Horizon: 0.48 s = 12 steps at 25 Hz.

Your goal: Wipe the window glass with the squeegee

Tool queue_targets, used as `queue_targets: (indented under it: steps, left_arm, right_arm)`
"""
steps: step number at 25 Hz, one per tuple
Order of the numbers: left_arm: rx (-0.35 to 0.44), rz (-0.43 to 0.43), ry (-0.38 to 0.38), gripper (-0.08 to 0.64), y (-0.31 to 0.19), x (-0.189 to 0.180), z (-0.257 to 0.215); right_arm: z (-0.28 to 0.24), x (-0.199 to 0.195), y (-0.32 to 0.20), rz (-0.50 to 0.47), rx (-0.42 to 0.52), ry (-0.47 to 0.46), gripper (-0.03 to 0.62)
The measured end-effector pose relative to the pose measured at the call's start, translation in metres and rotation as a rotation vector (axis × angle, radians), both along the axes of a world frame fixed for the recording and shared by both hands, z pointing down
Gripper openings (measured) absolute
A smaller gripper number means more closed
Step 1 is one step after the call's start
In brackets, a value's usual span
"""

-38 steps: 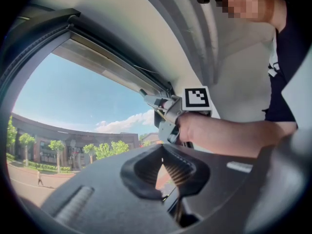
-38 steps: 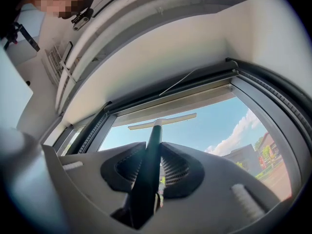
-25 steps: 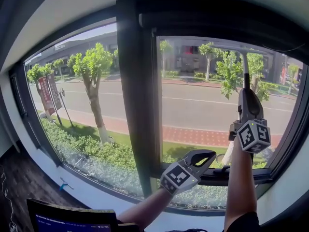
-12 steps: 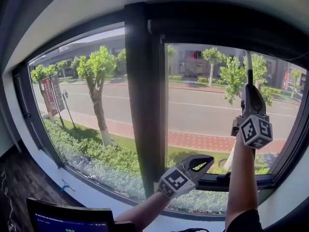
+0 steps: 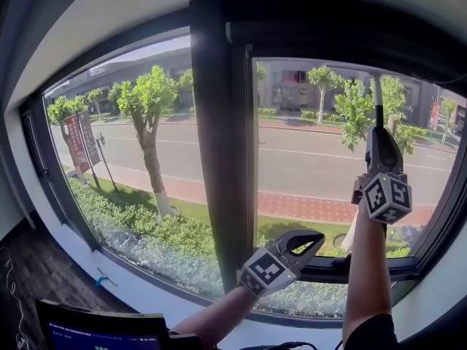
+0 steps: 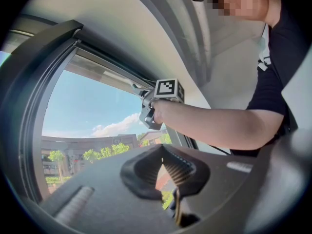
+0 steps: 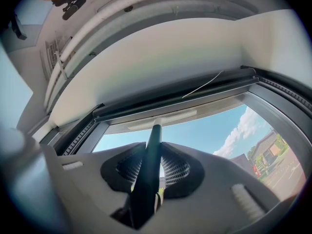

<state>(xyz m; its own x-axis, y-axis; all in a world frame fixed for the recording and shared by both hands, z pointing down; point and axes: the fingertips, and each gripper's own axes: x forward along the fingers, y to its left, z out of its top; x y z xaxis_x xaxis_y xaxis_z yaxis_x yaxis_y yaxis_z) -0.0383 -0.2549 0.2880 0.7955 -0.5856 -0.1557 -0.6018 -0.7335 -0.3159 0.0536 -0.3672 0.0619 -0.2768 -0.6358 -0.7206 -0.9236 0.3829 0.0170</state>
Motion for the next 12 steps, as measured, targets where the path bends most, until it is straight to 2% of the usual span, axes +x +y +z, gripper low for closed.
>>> queue_targets:
  steps: [12]
  left_arm:
    - [-0.001,0.016,-0.001,0.002,0.006,0.003,0.003]
  right_arm:
    - [0.019,-0.002,0.005,0.017,-0.015,0.029,0.098]
